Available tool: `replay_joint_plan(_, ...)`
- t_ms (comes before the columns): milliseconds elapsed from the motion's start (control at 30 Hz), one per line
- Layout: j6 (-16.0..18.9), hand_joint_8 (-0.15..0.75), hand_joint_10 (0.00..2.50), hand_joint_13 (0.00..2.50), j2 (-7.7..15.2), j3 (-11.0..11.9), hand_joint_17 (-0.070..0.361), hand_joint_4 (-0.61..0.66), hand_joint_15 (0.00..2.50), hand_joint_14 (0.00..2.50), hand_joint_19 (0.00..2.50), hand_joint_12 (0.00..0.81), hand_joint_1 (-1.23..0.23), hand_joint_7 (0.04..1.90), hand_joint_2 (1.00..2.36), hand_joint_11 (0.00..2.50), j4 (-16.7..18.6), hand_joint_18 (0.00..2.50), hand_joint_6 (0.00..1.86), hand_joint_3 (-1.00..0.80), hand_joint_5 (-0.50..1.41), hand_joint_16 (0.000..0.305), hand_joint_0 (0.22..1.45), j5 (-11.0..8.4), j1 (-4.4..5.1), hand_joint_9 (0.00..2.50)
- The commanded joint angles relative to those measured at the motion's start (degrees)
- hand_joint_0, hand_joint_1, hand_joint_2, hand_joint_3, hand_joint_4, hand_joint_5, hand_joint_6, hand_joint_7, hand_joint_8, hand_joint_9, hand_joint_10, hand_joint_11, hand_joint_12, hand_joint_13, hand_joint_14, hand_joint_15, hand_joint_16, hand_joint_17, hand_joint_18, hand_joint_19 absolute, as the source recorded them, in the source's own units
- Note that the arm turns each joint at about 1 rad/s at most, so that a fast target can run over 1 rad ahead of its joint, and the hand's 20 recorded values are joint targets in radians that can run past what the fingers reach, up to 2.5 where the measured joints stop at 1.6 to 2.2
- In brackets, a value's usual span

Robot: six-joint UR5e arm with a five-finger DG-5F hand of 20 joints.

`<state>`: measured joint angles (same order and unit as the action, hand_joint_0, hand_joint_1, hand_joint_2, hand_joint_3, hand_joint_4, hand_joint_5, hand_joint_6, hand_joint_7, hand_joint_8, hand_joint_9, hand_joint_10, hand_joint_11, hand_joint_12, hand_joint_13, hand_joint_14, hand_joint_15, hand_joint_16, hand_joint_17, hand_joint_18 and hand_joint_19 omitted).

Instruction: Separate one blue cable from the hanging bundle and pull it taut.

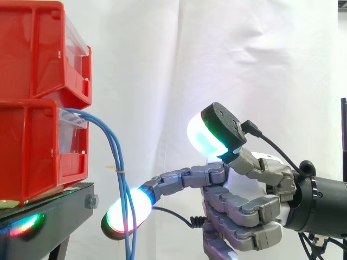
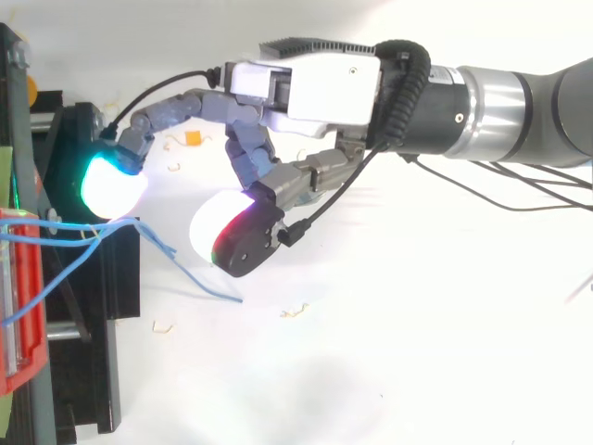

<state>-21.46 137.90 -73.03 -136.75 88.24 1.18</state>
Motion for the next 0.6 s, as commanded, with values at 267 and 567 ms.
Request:
replay_joint_plan(267,2.8,0.24,0.05,2.09,0.0,0.1,0.207,0.26,1.44,0.02,0.56,0.417,-0.38,0.62,1.0,1.88,0.0,2.17,0.5,-0.5,-0.12,0.092,0.31,-2.81,1.19,2.47)
replay_joint_plan(567,5.6,0.217,0.42,2.15,0.0,0.0,0.207,0.26,1.52,0.02,0.56,0.42,-0.39,0.63,1.0,1.77,-0.2,2.25,0.5,-0.5,-0.11,0.092,0.31,-5.1,2.51,2.46)
